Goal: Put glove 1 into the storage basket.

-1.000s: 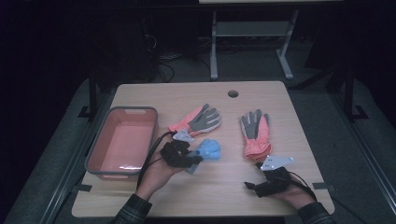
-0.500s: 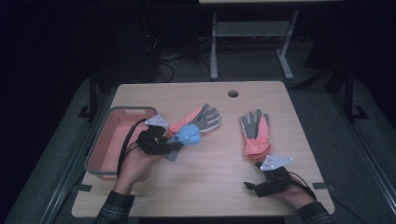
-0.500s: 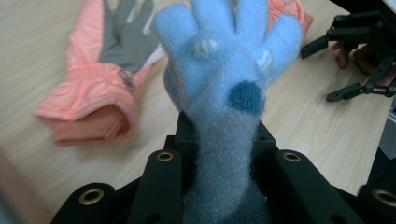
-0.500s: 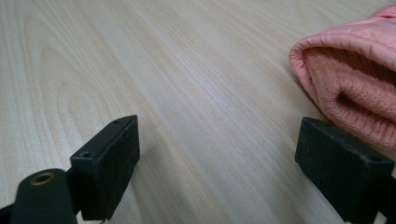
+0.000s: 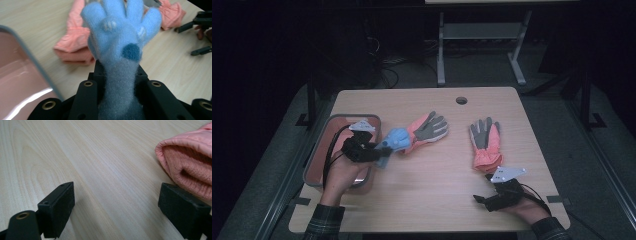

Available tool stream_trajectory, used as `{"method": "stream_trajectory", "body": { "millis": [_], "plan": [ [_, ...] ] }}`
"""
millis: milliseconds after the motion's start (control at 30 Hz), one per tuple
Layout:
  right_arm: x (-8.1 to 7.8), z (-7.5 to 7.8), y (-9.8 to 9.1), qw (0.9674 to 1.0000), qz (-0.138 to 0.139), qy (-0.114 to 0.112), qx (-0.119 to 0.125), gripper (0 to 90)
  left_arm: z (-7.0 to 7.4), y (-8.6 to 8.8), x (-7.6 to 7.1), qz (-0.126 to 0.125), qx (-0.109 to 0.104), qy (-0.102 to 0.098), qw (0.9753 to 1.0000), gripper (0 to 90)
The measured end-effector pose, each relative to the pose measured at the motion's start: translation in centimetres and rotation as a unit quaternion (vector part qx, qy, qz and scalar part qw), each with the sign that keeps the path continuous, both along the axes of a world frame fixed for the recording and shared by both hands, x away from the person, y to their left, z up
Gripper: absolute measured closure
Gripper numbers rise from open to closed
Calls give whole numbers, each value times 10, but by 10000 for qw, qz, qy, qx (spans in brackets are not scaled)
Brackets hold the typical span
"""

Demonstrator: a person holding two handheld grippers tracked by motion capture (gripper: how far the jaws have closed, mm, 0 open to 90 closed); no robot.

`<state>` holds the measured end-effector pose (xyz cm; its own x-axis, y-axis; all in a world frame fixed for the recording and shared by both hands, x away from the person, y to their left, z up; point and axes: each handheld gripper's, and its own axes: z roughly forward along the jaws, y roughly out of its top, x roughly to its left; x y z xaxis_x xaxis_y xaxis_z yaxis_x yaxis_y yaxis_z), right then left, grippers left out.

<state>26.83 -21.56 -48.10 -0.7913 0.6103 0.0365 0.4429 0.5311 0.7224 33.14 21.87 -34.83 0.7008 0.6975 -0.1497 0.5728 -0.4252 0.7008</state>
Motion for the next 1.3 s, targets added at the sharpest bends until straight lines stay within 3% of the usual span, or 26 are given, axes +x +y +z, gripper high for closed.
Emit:
{"method": "stream_trajectory", "body": {
  "millis": [467,833,1100,1200,1300],
  "plan": [
    [0,0,0,10000,7,2,3,135,-2,51,5,677,3,-53,9977,719],
    [0,0,0,10000,5,3,3,135,-14,91,13,1271,136,-10,9918,719],
    [0,0,0,10000,1,8,3,135,-31,103,23,1469,308,150,9886,718],
    [0,0,0,10000,6,1,1,135,-38,105,26,1523,474,233,9869,718],
    [0,0,0,10000,6,1,2,135,-47,105,31,1489,549,349,9867,714]
  ]
}}
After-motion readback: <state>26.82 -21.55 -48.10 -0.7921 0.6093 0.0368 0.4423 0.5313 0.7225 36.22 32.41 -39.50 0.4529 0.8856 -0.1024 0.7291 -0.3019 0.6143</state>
